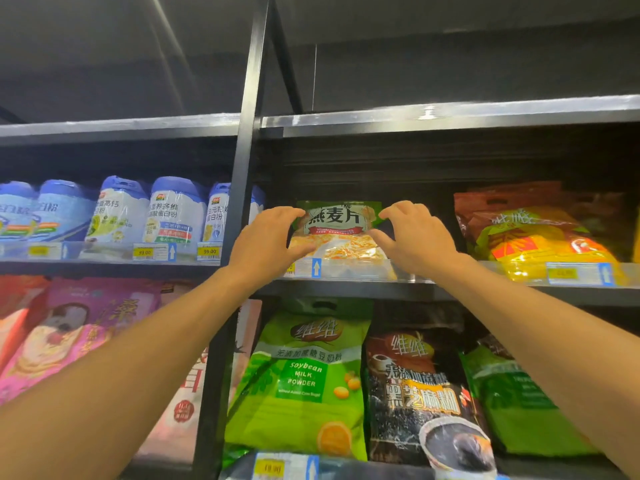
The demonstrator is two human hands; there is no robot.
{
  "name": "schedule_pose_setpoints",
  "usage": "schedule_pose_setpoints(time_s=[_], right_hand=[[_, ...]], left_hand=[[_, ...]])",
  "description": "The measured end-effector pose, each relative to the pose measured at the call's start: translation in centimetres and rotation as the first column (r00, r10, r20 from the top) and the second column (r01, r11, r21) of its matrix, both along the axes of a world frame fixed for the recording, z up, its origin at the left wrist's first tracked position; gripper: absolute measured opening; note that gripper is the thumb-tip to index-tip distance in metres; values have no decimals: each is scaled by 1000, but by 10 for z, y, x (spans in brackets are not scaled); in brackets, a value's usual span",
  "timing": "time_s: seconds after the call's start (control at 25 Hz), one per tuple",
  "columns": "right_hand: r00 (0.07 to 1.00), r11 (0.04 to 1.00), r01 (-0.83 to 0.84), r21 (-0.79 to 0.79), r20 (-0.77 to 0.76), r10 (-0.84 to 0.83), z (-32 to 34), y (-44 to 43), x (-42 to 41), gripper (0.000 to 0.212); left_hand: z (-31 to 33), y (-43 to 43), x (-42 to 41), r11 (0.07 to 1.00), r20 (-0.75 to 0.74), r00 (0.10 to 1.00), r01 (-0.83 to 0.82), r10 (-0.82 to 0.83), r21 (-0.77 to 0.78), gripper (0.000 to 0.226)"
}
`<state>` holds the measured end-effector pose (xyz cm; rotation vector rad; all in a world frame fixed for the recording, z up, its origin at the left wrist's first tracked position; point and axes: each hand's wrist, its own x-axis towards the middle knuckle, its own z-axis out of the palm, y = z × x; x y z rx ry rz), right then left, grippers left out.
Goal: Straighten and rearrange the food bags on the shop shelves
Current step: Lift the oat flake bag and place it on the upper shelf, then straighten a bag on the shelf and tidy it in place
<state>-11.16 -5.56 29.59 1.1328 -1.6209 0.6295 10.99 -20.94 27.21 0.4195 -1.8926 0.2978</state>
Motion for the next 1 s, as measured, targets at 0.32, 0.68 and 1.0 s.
schedule_pose_setpoints(time_s=[0.32,0.68,1.0], right_hand=[[1000,999,1,40,7,-2,-68,67,54,47],[993,989,15,145,112,-32,-141,123,98,48],[932,970,-64,234,361,-26,-203,109,103,54]], left_hand=[[-66,44,56,998,70,998,3,1,-56,69],[-143,67,95,996,161,986,23,-37,89,70],[-209,60,94,965,181,977,65,-114,254,67]])
